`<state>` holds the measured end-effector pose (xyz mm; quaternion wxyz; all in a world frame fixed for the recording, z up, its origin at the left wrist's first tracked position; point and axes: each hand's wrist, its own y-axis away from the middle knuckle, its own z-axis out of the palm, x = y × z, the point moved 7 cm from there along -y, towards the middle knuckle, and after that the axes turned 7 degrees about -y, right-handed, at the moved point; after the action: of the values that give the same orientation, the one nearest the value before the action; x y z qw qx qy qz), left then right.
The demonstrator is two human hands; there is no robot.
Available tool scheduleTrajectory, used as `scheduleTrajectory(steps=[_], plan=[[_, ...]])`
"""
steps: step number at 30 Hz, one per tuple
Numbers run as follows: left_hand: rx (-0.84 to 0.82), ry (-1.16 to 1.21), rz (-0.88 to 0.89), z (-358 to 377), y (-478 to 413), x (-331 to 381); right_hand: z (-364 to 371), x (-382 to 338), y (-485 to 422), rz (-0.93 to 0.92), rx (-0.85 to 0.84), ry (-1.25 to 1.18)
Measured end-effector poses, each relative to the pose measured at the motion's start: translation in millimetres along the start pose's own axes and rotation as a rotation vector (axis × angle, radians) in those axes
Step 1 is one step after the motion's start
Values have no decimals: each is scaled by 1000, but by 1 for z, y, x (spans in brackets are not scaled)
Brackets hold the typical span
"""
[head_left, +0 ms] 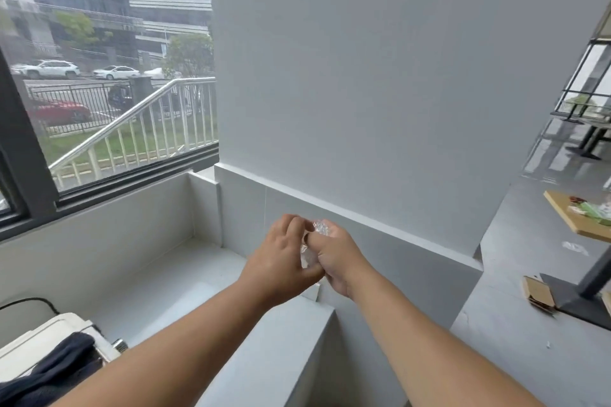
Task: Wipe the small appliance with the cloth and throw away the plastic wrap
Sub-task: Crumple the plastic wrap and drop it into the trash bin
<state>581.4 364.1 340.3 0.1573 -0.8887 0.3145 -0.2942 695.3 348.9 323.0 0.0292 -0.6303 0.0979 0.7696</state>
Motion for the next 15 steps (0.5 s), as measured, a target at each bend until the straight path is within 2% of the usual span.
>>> scheduleTrajectory(steps=[4,15], plan=[[-67,57,65,33,-19,30,-53,-7,-12,-8,155,117],[-164,107,88,111,-52,63,-137,-1,-26,-59,254,370]])
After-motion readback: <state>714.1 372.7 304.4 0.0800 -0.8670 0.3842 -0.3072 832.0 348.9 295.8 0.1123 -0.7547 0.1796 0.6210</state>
